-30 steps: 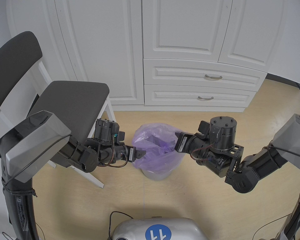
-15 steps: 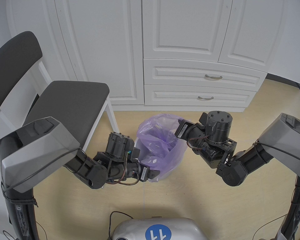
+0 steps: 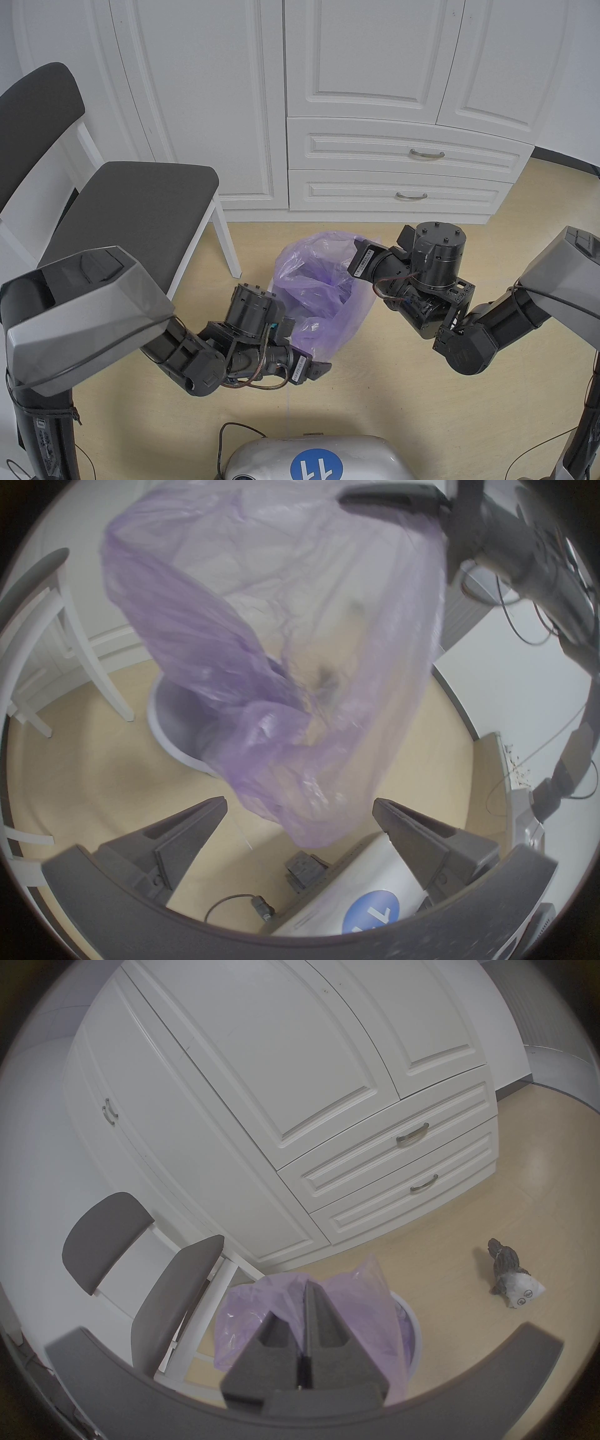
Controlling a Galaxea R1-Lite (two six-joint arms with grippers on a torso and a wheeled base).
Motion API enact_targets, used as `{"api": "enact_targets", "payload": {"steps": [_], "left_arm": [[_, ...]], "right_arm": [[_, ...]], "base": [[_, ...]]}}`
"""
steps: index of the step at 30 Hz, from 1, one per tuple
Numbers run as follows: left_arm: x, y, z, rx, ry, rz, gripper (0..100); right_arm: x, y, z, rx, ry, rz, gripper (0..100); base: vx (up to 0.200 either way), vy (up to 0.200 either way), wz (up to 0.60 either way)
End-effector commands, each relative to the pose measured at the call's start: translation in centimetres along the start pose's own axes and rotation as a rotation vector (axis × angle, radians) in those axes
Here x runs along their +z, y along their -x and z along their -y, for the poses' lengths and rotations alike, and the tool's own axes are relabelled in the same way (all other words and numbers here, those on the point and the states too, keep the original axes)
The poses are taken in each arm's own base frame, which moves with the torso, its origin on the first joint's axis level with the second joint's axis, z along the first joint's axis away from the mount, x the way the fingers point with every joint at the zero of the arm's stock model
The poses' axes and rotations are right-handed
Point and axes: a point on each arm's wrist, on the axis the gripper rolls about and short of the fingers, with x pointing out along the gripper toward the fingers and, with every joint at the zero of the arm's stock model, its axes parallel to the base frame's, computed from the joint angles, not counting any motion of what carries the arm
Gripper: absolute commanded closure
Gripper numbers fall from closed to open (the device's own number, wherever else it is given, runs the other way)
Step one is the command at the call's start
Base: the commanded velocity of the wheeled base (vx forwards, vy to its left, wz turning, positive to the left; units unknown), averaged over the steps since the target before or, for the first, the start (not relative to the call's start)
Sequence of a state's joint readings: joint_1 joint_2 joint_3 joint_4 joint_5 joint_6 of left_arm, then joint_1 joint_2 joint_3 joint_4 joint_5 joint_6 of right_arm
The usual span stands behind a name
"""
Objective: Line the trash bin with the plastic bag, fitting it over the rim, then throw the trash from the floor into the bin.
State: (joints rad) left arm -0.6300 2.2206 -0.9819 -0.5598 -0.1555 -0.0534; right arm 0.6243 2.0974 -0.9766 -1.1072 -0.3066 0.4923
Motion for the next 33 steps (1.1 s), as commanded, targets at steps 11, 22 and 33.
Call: {"api": "enact_targets", "payload": {"steps": [11, 22, 33], "left_arm": [[6.1, 10.4, -3.5, 0.003, 0.042, 0.263, 0], [5.4, 2.9, -6.2, 0.044, 0.192, 0.196, 0], [7.6, 0.2, -3.9, 0.120, 0.321, 0.269, 0]], "right_arm": [[0.1, 1.5, -0.6, 0.015, 0.021, -0.026, 100], [0.9, 3.0, -2.5, 0.070, 0.009, -0.017, 100], [0.3, 4.2, -4.3, 0.102, 0.005, -0.024, 100]], "base": [[0.000, 0.000, 0.00], [0.000, 0.000, 0.00], [0.000, 0.000, 0.00]]}}
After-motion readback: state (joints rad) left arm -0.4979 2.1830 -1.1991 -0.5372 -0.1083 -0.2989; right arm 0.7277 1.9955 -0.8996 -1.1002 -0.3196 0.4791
